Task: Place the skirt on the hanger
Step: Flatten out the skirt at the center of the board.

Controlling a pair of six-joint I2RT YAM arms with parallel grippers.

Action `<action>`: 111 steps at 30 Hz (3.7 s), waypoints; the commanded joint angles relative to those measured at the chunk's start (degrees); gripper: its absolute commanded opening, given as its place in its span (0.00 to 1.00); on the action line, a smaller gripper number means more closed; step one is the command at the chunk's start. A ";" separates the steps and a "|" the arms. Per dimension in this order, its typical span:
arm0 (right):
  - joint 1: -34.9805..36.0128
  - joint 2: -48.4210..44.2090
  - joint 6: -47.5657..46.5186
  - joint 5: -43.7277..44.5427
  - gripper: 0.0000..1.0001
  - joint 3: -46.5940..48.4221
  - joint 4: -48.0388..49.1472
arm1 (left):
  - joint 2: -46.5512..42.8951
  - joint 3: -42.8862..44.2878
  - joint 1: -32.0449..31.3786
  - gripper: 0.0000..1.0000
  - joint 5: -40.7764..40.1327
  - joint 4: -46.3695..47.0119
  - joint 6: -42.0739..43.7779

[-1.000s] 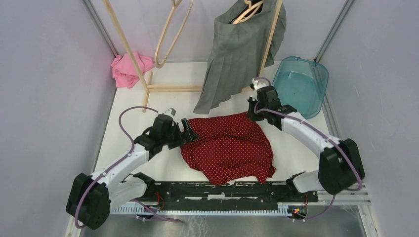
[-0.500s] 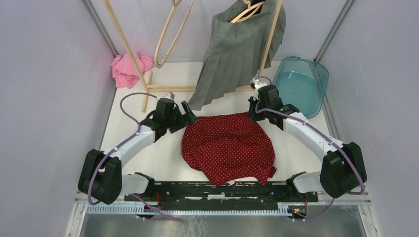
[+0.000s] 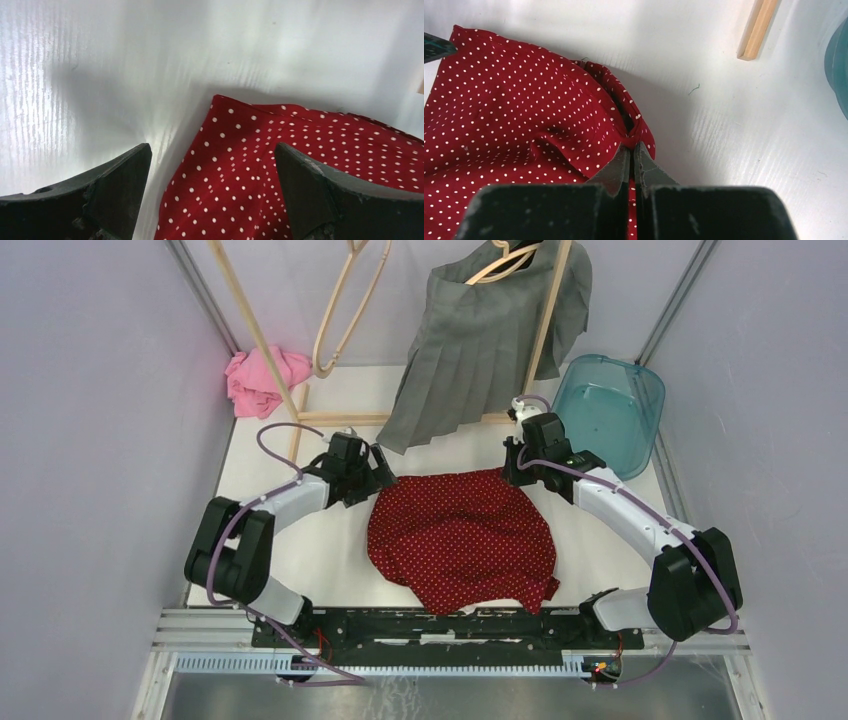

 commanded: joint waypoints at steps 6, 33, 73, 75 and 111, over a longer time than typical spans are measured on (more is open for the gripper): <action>0.14 -1.08 1.00 -1.70 0.01 -0.17 0.70 | 8.12 3.35 0.17 0.95 2.73 5.93 3.65; 0.13 -14.12 1.17 -8.71 0.01 11.13 -11.97 | -26.66 9.30 0.17 0.04 5.52 -15.24 4.47; -1.57 10.08 -4.70 -2.44 0.01 50.53 -8.12 | -8.98 50.37 5.42 0.03 5.46 -16.26 8.89; -1.63 9.66 -4.70 -3.98 0.01 52.44 -8.83 | -9.29 53.08 5.37 0.03 9.01 -16.95 9.48; 0.74 -28.43 12.86 -17.44 0.53 -17.00 -3.58 | -57.48 -18.23 4.64 0.51 12.64 -17.99 -8.58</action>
